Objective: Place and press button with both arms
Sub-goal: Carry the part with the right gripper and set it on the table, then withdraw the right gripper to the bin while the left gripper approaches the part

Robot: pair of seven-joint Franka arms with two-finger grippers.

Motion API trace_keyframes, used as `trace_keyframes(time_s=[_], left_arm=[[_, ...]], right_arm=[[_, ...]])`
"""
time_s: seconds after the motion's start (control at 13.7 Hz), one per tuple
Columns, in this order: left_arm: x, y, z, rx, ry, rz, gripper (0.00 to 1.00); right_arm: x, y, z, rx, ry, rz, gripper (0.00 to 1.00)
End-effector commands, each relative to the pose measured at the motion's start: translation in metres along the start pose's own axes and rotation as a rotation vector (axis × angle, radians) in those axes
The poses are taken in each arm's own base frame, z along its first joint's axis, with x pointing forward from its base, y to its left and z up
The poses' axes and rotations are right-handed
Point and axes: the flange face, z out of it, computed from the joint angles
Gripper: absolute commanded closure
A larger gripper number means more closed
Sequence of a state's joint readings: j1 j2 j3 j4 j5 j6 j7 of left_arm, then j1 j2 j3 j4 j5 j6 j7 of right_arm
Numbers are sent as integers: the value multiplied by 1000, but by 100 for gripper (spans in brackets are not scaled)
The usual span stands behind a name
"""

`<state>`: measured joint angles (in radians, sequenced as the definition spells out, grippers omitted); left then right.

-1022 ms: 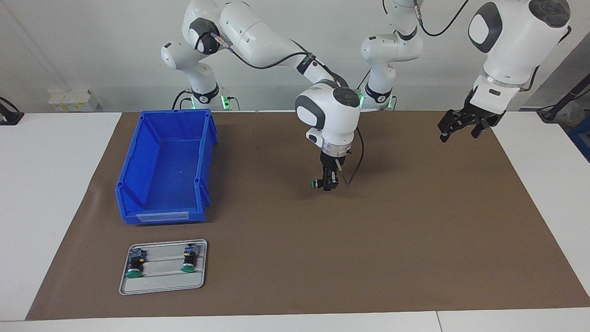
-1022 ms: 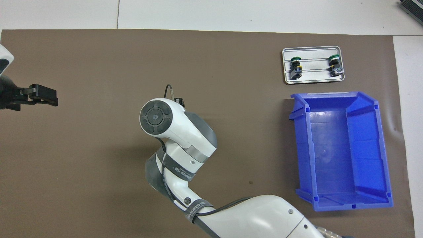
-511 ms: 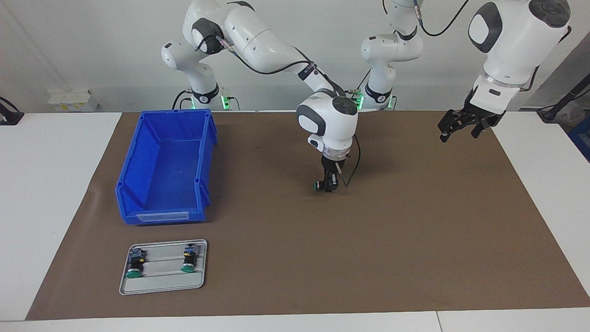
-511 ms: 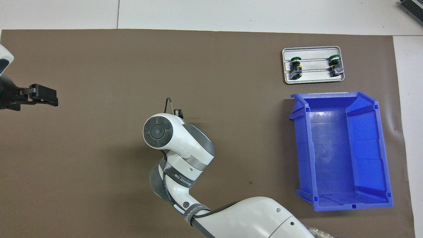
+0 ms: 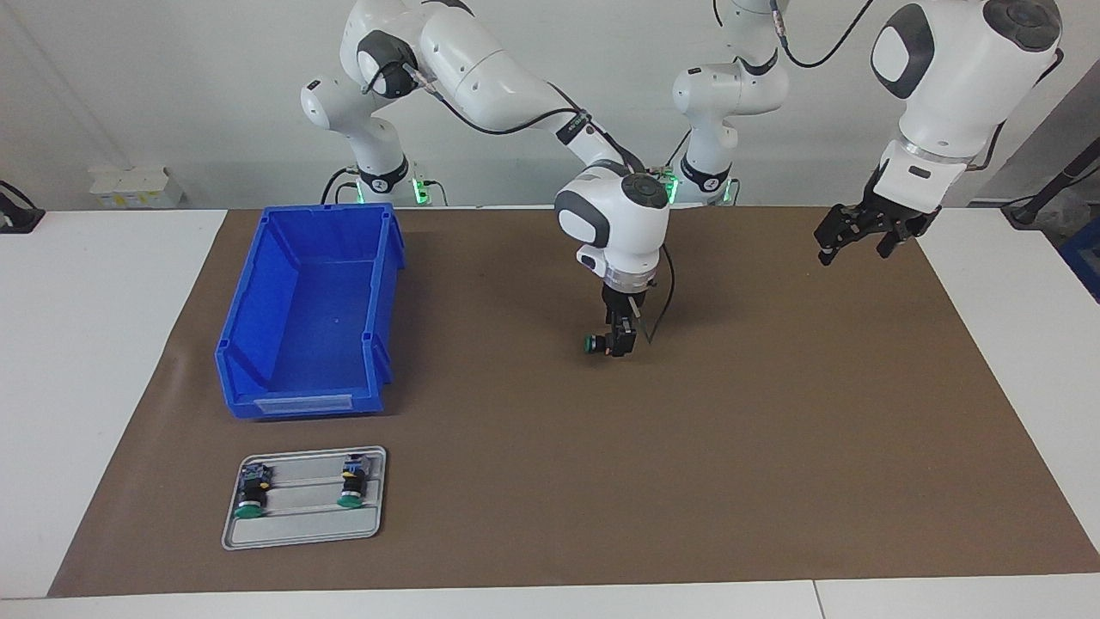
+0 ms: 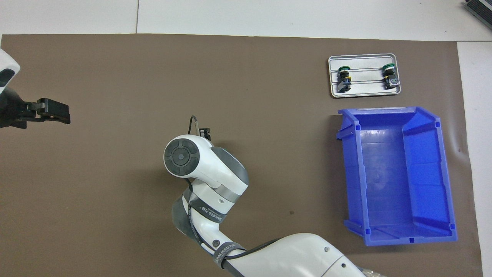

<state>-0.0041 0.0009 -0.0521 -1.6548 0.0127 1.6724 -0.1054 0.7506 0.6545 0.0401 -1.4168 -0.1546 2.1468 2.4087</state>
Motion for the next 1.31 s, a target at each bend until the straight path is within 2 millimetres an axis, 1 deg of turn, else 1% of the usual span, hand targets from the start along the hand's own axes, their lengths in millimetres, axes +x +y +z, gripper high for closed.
trace_keyframes(time_s=[0.0,0.07,0.22,0.29,0.37,0.51,0.58,0.73,0.8,0.95,1.02,1.1,1.17,1.24], left_arm=[[-9,20,-3,4,20,45,0],[-9,30,-5,1,41,108,0],[-7,51,-3,-4,89,347,0],[-5,59,-4,-24,112,393,0],[-4,64,-4,-49,124,420,0],[-12,94,8,-56,122,618,0],[-14,109,11,-58,127,678,0],[-26,141,29,-59,106,827,0],[-30,160,37,-60,103,905,0],[-36,206,63,-65,91,1006,0],[-41,226,76,-67,93,1066,0],[-47,237,86,-67,95,1121,0],[-65,255,101,-55,78,1205,0],[-76,266,113,-53,94,1279,0]], right_arm=[[29,-14,-39,21,-28,54,2],[41,-18,-51,29,-34,56,2],[73,-19,-75,37,-31,-18,2],[93,-22,-84,31,-39,-27,1],[110,-25,-97,34,-49,-51,1],[153,-31,-116,37,-40,-117,1],[169,-34,-124,32,-30,-165,1],[200,-43,-139,22,-26,-215,1],[219,-47,-148,26,-30,-230,1],[260,-48,-162,14,-28,-306,1],[284,-49,-170,-1,-36,-355,1],[304,-48,-178,-21,-53,-421,1],[328,-50,-183,-46,-61,-496,1],[350,-50,-189,-57,-62,-580,1]])
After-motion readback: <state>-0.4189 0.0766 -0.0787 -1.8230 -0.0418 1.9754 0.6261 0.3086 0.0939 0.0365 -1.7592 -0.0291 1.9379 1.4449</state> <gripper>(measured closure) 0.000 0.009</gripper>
